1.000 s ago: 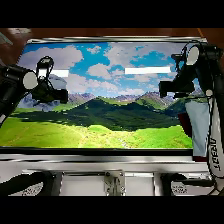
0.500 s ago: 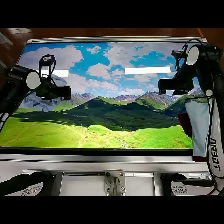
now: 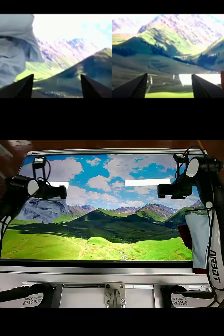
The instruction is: Fold the shirts.
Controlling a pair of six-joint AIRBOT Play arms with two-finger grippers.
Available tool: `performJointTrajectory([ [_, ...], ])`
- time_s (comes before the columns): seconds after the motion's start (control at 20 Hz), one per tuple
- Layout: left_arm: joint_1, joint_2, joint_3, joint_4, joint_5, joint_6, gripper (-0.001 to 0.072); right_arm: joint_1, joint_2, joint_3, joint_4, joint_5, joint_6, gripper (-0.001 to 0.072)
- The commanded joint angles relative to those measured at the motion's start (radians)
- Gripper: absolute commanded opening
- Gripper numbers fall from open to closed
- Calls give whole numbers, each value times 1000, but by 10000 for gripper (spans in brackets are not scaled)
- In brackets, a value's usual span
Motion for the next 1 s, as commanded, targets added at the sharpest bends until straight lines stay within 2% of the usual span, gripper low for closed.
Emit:
performJointTrajectory([
  [0.0,184,-124,101,-16,3,-41,700,1,-1,0,1,-40,-24,673],
  [0.2,378,-318,214,-162,-140,-50,702,1,-1,0,5,-35,-25,672],
  [0.3,420,-373,219,-241,-104,-48,701,1,-1,0,7,-32,-26,672],
  [0.6,425,-483,219,-280,35,-48,698,1,-1,0,23,-31,-25,672],
  [0.65,425,-491,219,-294,61,-47,618,1,-1,0,34,-31,-24,673],
  [0.7,425,-494,219,-309,85,-39,342,1,-1,0,43,-31,-24,672],
  [0.8,425,-494,227,-340,117,-35,92,1,-1,0,62,-31,-24,672],
  [0.85,425,-492,240,-373,115,3,42,1,-1,0,62,-31,-24,672],
  [0.95,416,-476,290,-460,86,132,41,1,-1,0,54,-35,-25,673],
])
